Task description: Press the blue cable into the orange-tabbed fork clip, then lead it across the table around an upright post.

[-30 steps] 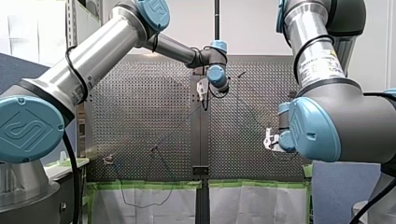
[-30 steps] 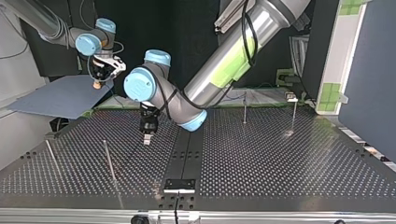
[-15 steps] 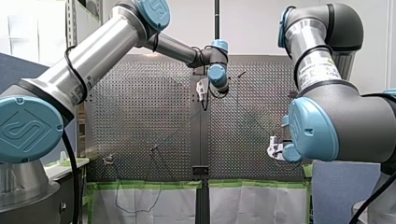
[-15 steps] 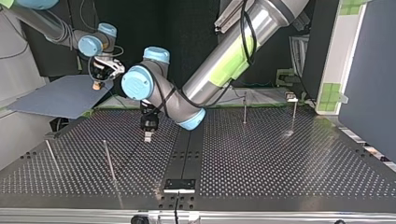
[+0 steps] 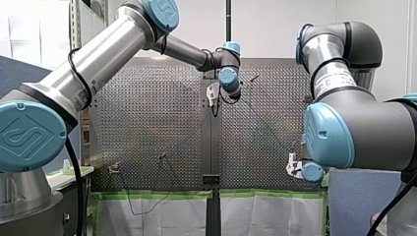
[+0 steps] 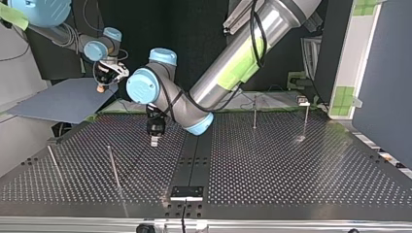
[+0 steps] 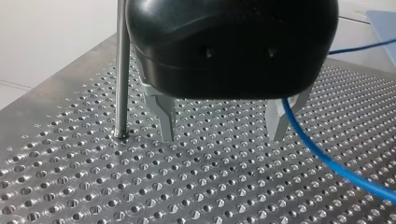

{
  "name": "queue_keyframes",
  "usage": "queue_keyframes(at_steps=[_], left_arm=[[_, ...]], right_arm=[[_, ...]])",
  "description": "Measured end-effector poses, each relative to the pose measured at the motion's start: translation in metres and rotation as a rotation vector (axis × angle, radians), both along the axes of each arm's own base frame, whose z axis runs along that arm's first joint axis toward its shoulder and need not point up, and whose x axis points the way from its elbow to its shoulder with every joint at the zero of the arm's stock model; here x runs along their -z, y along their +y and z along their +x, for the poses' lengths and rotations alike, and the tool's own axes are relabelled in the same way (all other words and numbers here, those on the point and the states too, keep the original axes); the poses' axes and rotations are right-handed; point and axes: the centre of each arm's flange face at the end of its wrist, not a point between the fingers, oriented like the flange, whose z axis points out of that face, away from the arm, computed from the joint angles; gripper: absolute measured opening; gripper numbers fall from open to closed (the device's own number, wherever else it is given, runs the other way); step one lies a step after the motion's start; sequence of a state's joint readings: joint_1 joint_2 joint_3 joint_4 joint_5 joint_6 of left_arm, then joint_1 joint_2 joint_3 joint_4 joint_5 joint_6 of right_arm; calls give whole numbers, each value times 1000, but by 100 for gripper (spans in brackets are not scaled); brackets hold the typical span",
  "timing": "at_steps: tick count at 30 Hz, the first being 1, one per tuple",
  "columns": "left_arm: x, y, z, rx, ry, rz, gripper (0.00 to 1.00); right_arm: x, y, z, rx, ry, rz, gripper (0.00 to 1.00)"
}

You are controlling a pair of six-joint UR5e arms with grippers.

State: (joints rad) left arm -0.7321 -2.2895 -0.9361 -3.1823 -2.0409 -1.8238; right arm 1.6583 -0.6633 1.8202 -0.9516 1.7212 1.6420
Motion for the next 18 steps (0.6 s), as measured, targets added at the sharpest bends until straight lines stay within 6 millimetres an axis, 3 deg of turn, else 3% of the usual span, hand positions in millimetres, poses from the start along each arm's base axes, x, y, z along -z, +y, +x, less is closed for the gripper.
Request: queue_keyframes(at_steps=[14,18], left_arm=[[0,0,0,0,-1,3,94],[0,0,0,0,-1,5,94]], right_arm=[[66,0,-9,6,18,76,0],[74,-2,-12,8,25,79,0]])
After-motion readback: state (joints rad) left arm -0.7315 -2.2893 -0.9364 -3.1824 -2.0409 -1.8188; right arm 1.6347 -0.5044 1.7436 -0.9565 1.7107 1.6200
